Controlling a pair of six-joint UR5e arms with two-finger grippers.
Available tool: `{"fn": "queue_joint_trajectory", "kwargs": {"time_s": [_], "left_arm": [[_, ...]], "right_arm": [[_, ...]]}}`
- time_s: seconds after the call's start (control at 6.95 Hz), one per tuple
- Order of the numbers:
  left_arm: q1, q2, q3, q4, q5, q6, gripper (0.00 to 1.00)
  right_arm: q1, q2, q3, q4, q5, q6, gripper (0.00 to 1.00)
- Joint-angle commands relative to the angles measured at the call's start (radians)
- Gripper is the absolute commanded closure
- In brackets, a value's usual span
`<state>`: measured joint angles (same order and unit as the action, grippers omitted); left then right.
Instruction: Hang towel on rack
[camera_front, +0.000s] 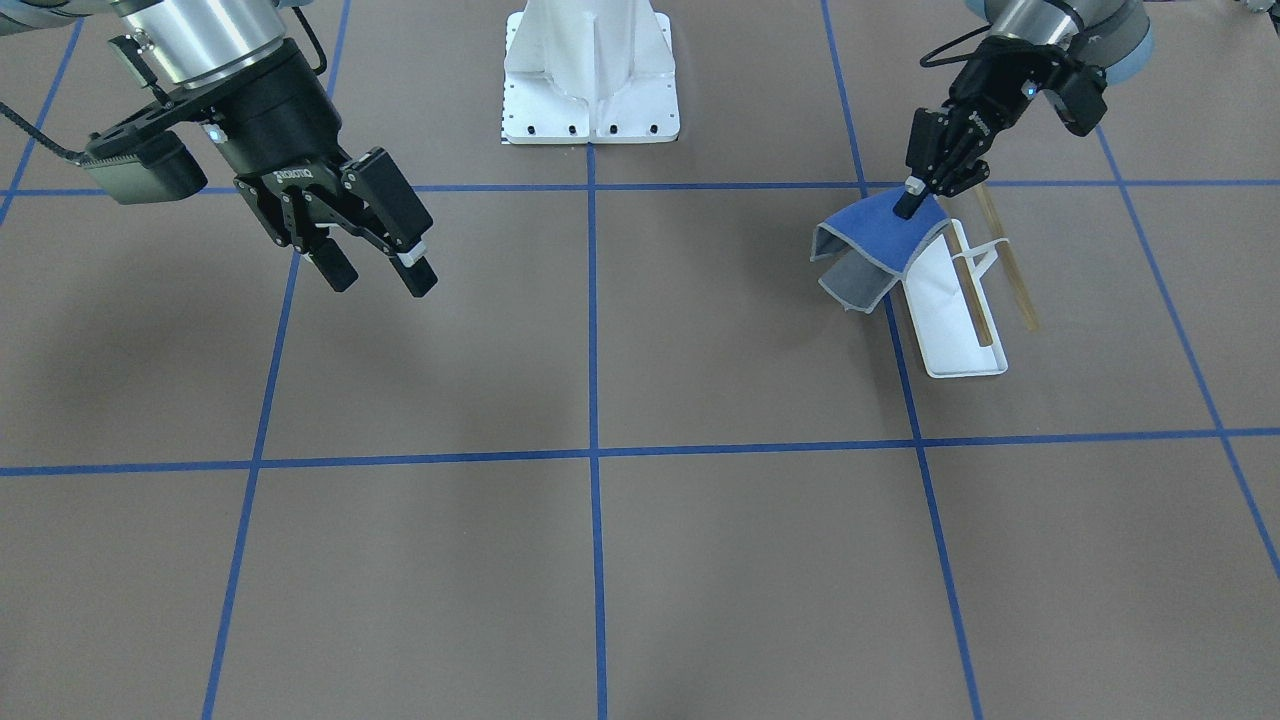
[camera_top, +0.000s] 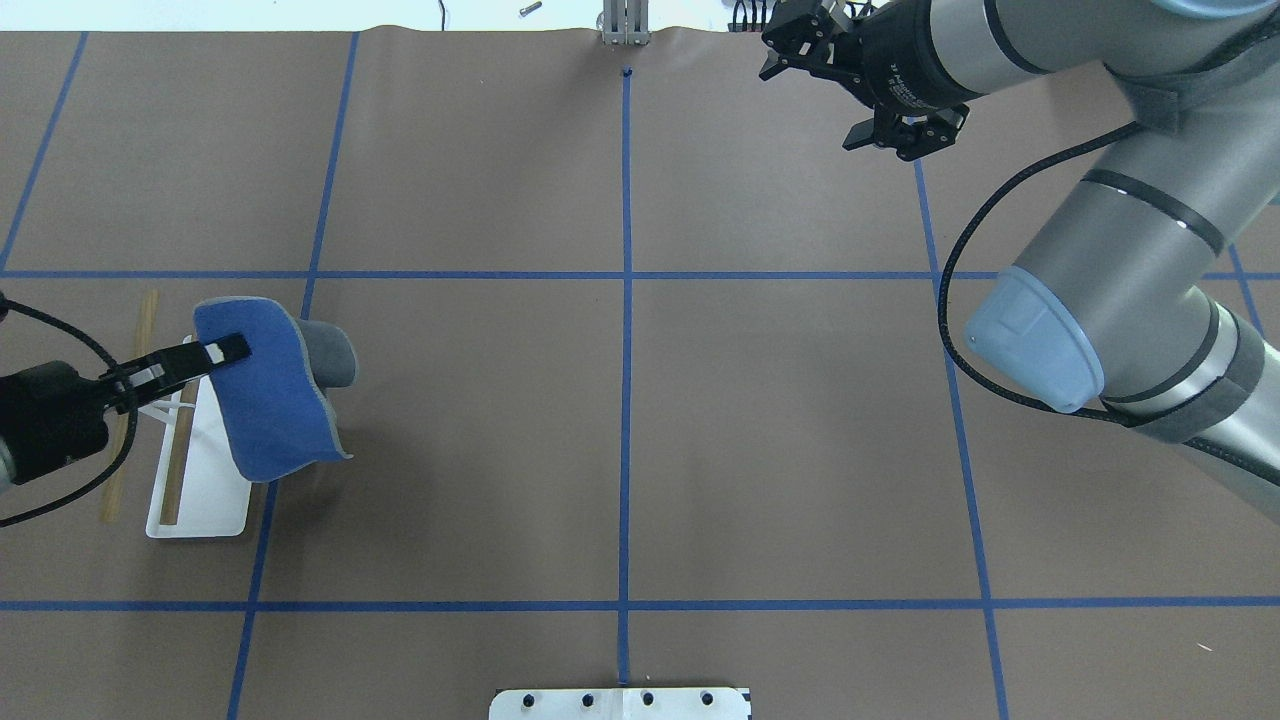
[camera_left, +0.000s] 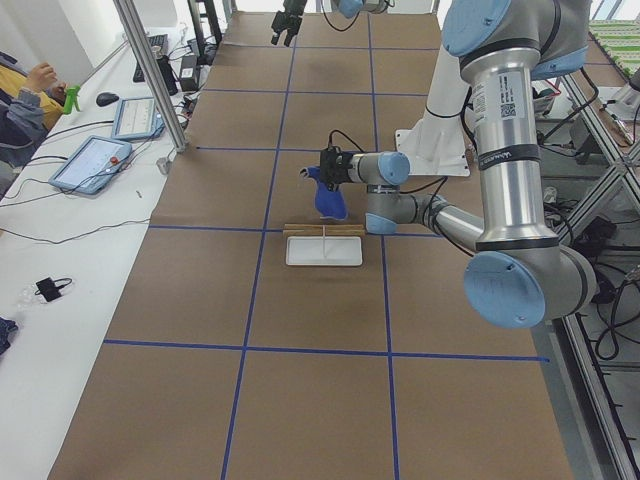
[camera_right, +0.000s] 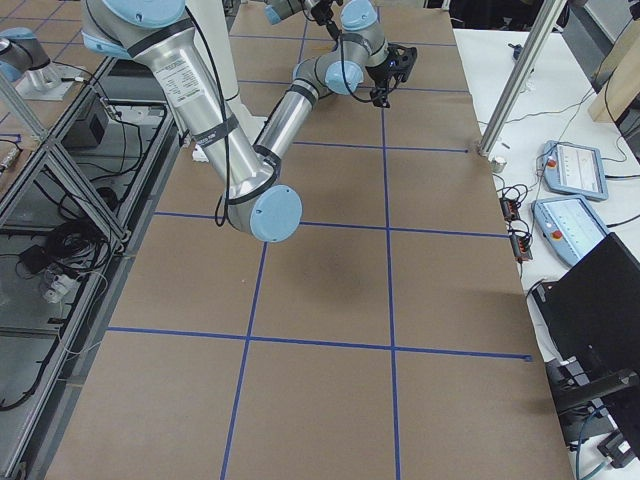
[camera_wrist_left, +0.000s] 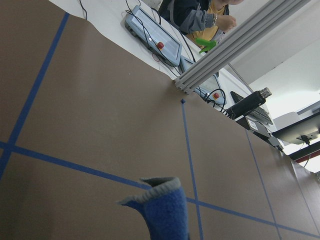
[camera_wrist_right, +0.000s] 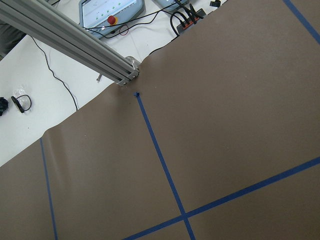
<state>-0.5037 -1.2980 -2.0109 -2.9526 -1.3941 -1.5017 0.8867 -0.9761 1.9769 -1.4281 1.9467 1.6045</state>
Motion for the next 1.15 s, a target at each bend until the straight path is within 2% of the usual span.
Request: {"fn": "queue_joint_trajectory", "kwargs": {"time_s": [0.0,0.29,0.58,1.01], "left_arm": [[0.001,0.135,0.033,-0.101,0.003,0.0,1.0],[-0.01,0.146,0.185,-0.271,0.029,-0.002,1.0],[-0.021,0.187,0.254,-0.405,0.027,-0.002,1.0],[-0.022,0.192,0.343,-0.515,0.027,-0.002,1.0]], "right_arm": [[0.0,0.003,0.002,0.0,0.0,0.0,0.0],[-0.002,0.01,0.002,0.0,-0.002,0.003,0.0],[-0.003,0.017,0.008,0.0,-0.002,0.014,0.0],[-0.003,0.014,0.013,0.0,-0.002,0.015,0.0]]}}
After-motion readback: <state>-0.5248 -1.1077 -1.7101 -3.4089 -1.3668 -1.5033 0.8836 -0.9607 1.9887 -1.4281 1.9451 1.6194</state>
